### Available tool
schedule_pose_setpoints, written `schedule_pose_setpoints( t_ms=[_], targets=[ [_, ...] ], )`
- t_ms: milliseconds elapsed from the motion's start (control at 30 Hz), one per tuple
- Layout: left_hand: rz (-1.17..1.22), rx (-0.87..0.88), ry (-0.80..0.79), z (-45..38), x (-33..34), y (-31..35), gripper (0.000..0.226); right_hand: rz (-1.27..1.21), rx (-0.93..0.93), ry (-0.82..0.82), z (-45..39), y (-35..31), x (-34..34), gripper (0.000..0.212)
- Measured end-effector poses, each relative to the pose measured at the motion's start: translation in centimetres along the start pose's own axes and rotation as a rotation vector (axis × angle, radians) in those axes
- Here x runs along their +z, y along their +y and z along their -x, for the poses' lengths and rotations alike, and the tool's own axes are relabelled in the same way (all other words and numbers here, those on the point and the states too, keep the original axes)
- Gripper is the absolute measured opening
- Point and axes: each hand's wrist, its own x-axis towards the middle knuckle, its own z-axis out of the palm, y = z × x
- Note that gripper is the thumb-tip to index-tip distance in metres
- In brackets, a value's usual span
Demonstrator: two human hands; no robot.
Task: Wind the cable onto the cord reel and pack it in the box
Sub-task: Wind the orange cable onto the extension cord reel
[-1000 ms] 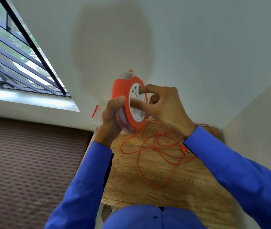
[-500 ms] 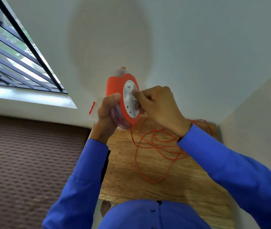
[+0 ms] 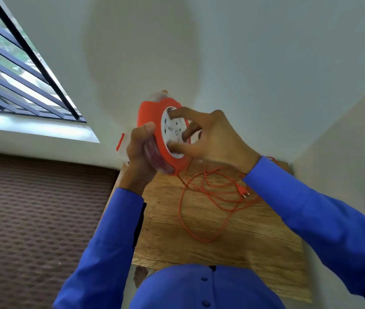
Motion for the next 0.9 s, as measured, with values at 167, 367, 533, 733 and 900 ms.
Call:
schedule_pose_setpoints(
  t_ms=[167, 367, 533, 733, 900],
  targets=[
    [-0.046, 0.016, 0.057, -0.1, 0.3, -0.4, 0.065, -0.144, 0.197, 0.107, -0.9, -0.4, 0.4, 0.041],
    [-0.308, -0.006, 0.075, -0.6, -0.9, -1.2, 0.109, -0.291, 0.550, -0.076, -2.0, 0.1, 0.6, 0.069],
    [-0.171, 0.007, 0.008, -0.6, -0.1, -0.7, 0.077, 0.062, 0.250, 0.073, -1.3, 0.4, 1.4, 0.055],
    [0.036, 0.062, 0.119, -0.1, -0.6, 0.0, 0.061, 0.283, -0.227, -0.049, 0.9, 0.8, 1.0, 0.052],
    [0.095, -0.014, 0.048, -0.1, -0.8, -0.1, 0.068, 0.550, -0.376, -0.160, 0.4, 1.5, 0.0, 0.056]
  ],
)
